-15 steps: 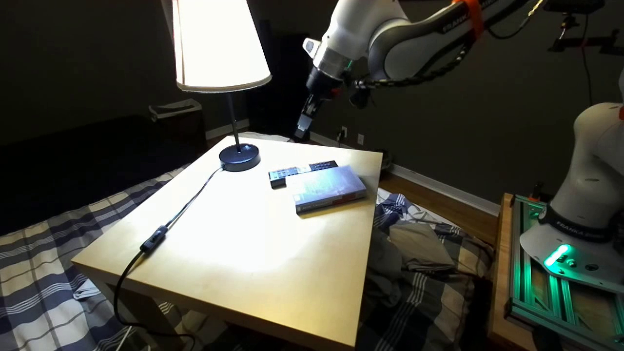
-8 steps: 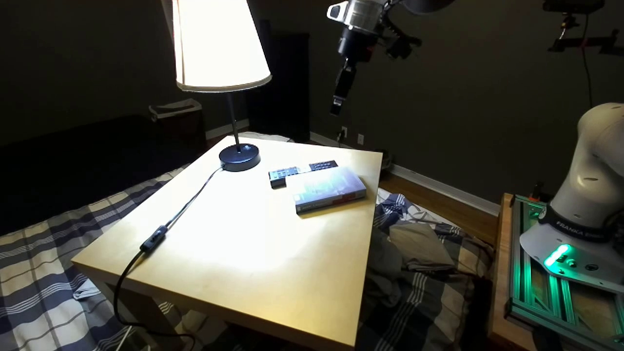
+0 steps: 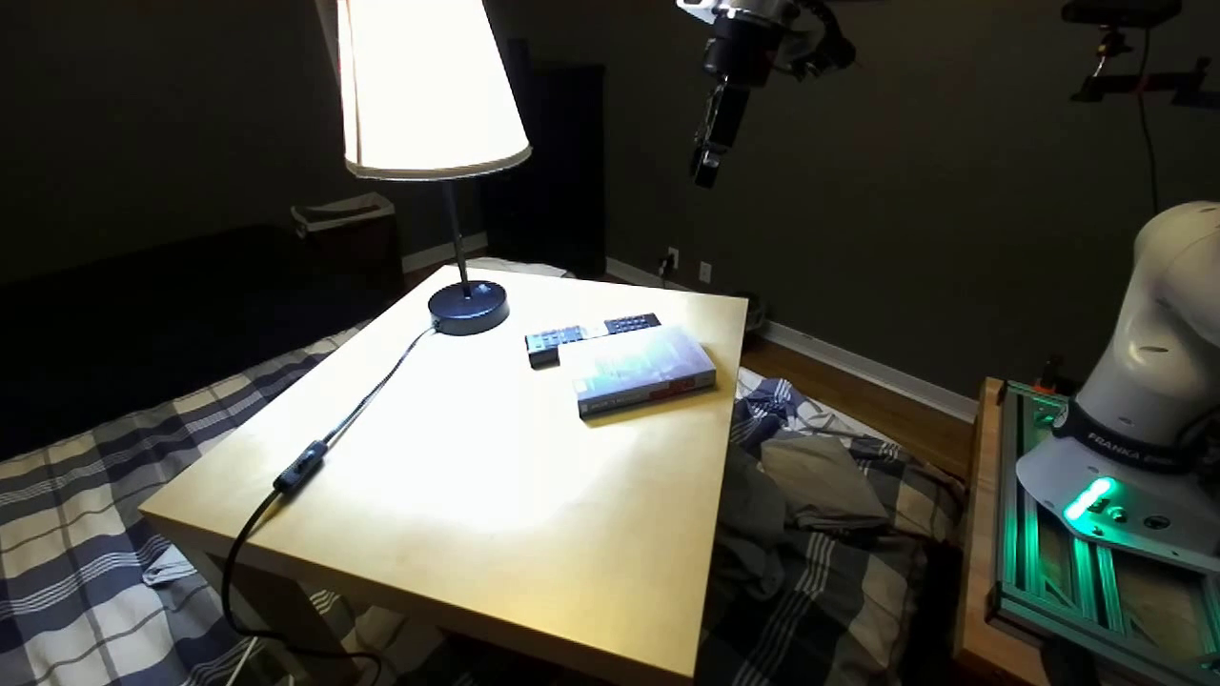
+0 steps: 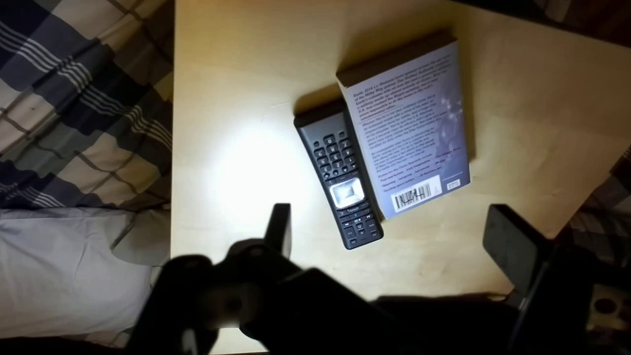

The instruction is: Press a button on the top part of the black remote

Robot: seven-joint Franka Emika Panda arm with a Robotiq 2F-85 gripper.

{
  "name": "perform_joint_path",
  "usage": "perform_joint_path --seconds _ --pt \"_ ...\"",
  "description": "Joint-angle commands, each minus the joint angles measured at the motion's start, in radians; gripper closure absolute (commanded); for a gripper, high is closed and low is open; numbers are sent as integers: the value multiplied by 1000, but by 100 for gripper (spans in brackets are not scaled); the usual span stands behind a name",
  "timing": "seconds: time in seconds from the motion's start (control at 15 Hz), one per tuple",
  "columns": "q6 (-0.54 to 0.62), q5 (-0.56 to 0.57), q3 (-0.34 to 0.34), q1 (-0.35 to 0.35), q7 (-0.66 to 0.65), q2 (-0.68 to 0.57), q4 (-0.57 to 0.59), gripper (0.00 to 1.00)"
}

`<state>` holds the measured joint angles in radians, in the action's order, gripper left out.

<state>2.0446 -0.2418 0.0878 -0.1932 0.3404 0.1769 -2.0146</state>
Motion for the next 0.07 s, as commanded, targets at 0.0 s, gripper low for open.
perform_joint_path --seconds 0.0 --pt "-3 -1 10 7 -1 -3 3 0"
